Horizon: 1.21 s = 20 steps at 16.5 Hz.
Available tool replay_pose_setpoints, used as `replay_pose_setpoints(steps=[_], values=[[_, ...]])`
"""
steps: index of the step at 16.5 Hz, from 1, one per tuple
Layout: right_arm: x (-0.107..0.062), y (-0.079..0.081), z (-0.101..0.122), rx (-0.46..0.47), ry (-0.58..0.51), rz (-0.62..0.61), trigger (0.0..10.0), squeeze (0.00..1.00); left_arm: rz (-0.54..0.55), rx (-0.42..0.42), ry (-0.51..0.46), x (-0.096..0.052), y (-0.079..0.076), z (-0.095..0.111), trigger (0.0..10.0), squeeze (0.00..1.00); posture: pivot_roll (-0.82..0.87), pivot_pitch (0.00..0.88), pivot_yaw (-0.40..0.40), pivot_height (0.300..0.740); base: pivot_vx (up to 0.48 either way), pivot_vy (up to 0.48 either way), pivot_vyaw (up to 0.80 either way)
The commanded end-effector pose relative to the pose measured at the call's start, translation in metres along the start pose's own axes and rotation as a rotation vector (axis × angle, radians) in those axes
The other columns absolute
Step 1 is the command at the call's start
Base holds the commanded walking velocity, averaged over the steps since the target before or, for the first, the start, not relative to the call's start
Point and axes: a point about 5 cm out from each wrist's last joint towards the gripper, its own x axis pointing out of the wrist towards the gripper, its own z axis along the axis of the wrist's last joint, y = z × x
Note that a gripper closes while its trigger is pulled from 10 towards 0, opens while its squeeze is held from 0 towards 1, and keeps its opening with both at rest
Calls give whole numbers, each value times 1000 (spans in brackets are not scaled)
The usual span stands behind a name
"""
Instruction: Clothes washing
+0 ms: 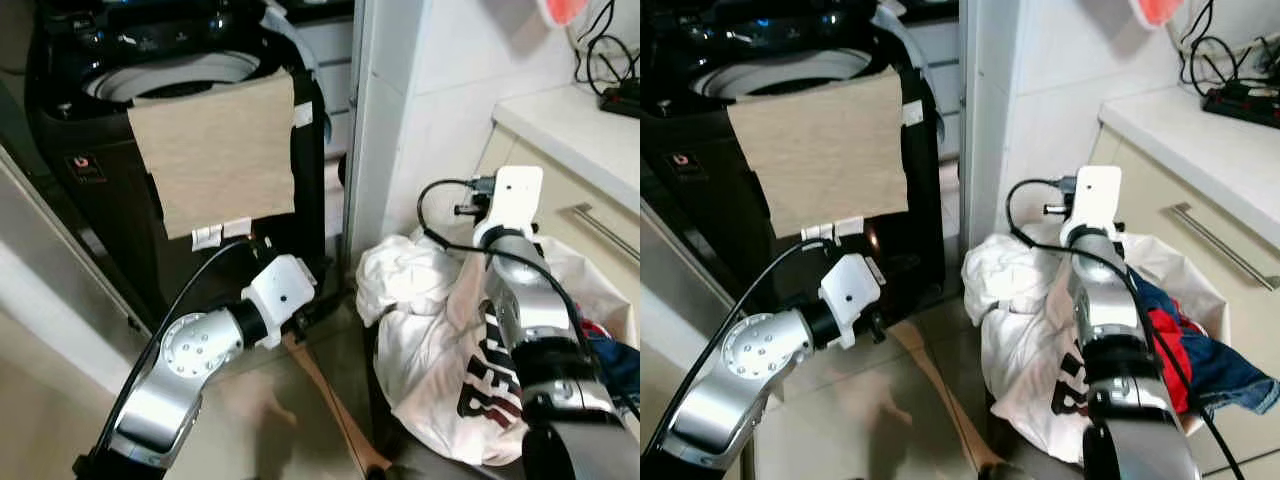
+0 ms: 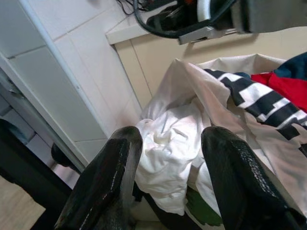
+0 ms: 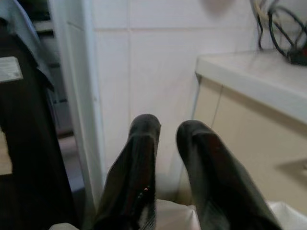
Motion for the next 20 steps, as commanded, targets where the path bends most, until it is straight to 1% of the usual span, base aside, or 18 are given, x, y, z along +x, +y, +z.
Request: replay_pose_setpoints(steps=[1, 2, 4, 7, 9, 11, 13, 14, 16, 20], values=[[-9, 2, -13, 3, 60, -13, 10000, 1000, 0, 4, 12, -1, 1, -2, 10000, 0, -41, 0, 46, 740, 0, 0, 0], [-12, -3, -25, 27, 110, -43, 10000, 1000, -8, 1, 14, -2, 0, -3, 10000, 0, -43, 0, 48, 740, 0, 0, 0], [-16, -9, -34, 61, 167, -73, 10000, 1000, -39, -8, 14, -4, -2, -4, 10000, 0, -44, 0, 52, 740, 0, 0, 0], [-20, -17, -32, 91, 211, -77, 10000, 1000, -91, 14, 19, -7, -1, -4, 10000, 0, -44, 0, 55, 740, 0, 0, 0], [-23, -21, -33, 129, 254, -83, 10000, 1000, -85, 23, 22, -9, 3, -4, 10000, 0, -46, 0, 56, 740, 0, 0, 0], [-22, -16, -19, 136, 220, -49, 10000, 1000, -83, 19, 16, -8, 4, -3, 10000, 0, -53, 0, 59, 740, 0, 0, 0], [-19, -16, -16, 134, 230, -33, 10000, 1000, -86, 12, 8, -5, 1, -2, 10000, 0, -57, 0, 60, 740, 0, 0, 0], [-17, -19, -20, 125, 255, -38, 10000, 1000, -87, 9, 5, -4, 0, -2, 10000, 0, -57, 0, 59, 740, 0, 0, 0], [-15, -20, -34, 142, 345, -19, 10000, 1000, -81, 11, 4, -4, 1, -2, 10000, 0, -54, 0, 56, 740, 0, 0, 0], [-12, -27, -45, 154, 403, -40, 10000, 1000, -71, 11, 10, -5, 2, -2, 10000, 0, -33, 0, 50, 740, 0, 0, 0]])
